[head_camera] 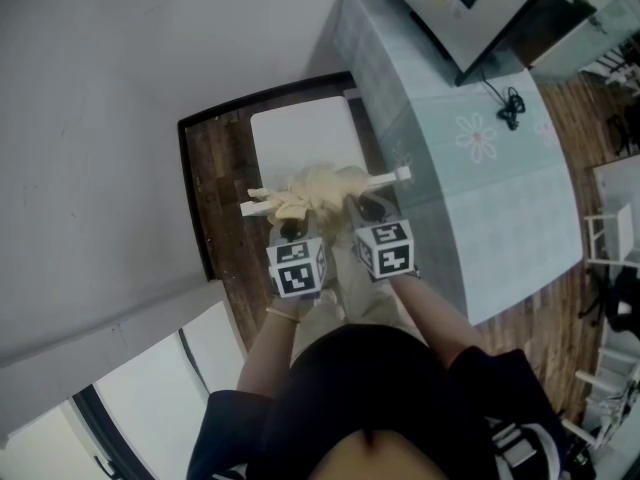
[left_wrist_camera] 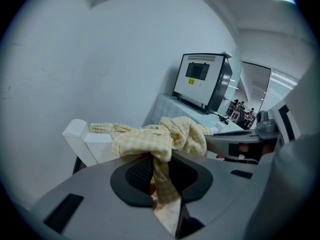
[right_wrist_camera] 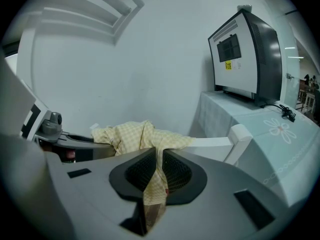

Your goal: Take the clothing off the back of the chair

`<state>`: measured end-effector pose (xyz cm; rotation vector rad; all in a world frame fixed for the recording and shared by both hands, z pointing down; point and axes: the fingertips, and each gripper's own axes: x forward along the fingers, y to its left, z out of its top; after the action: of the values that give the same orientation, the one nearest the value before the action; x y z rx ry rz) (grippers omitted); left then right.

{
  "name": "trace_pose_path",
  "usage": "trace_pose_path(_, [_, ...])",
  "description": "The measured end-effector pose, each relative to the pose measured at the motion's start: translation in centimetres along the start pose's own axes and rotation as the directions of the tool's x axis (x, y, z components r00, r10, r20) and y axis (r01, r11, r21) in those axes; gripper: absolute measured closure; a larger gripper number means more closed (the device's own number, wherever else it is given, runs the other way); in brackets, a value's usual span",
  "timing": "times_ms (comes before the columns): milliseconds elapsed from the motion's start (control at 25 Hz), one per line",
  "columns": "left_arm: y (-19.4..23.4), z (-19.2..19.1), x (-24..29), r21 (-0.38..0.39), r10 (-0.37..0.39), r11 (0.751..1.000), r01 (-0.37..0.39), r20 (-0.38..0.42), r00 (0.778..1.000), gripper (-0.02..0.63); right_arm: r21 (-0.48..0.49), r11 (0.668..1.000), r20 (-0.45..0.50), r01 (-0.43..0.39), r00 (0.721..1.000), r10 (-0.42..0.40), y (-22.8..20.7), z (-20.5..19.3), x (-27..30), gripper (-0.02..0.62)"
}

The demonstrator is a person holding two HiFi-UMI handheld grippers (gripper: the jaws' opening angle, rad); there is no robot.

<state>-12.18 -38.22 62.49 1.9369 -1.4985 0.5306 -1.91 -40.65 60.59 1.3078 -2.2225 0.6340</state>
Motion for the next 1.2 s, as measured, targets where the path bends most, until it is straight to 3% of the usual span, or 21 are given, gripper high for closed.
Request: trace_pose_path(1200, [-1.8, -0.7, -6.0, 0.035, -0.049, 0.998, 0.047, 0.064, 0.997, 0.552, 0.008, 1.0, 0.095, -0.023, 0.995, 0.022, 3.5, 0.2, -6.0, 0.546])
